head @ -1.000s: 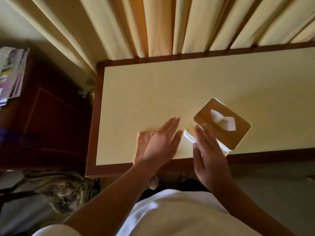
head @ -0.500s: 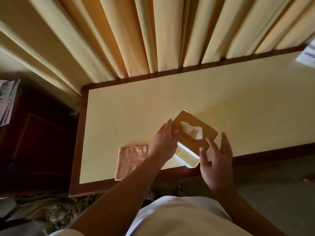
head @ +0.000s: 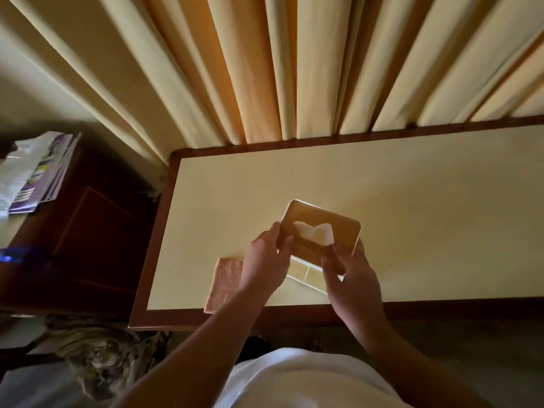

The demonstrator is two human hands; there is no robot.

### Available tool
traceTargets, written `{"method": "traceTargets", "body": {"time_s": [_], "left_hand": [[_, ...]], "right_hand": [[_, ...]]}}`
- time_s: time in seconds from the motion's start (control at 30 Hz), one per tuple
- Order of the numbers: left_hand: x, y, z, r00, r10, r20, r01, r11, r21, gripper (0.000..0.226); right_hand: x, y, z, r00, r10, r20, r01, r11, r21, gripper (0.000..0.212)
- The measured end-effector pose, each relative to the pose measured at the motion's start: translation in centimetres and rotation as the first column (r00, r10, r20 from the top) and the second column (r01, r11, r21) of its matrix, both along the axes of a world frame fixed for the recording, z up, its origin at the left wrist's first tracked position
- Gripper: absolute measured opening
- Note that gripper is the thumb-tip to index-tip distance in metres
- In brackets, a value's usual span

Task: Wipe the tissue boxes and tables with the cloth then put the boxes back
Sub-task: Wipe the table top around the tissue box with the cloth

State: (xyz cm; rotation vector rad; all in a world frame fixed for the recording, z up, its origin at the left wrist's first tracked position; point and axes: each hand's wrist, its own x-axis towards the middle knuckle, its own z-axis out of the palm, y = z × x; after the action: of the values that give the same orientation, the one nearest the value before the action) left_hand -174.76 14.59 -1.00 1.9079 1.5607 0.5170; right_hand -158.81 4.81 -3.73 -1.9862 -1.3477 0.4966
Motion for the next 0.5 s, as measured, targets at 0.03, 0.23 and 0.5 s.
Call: {"method": "traceTargets", "body": {"time_s": [0.03, 0.23, 0.5], "left_hand": [[-0.6, 0.2, 0.2, 1.0, 0.026, 0.002, -0.026, 1.0, 0.009, 0.013], [-5.3, 3.4, 0.5, 0.974, 0.219, 0.053, -0.222, 0.974, 0.051, 0.017], [-11.6, 10.5, 0.7, 0.931, 0.361, 0.051, -0.364, 0.928, 0.072, 0.027]], "right_hand": [[-0.5, 1.0, 0.2, 1.0, 0.025, -0.001, -0.025, 0.999, 0.024, 0.047], [-3.6, 8.6, 0.4, 0.97, 0.234, 0.066, -0.238, 0.969, 0.063, 0.045], [-9.6, 19.1, -0.2, 0.918, 0.393, 0.046, -0.396, 0.913, 0.099, 0.04]]}}
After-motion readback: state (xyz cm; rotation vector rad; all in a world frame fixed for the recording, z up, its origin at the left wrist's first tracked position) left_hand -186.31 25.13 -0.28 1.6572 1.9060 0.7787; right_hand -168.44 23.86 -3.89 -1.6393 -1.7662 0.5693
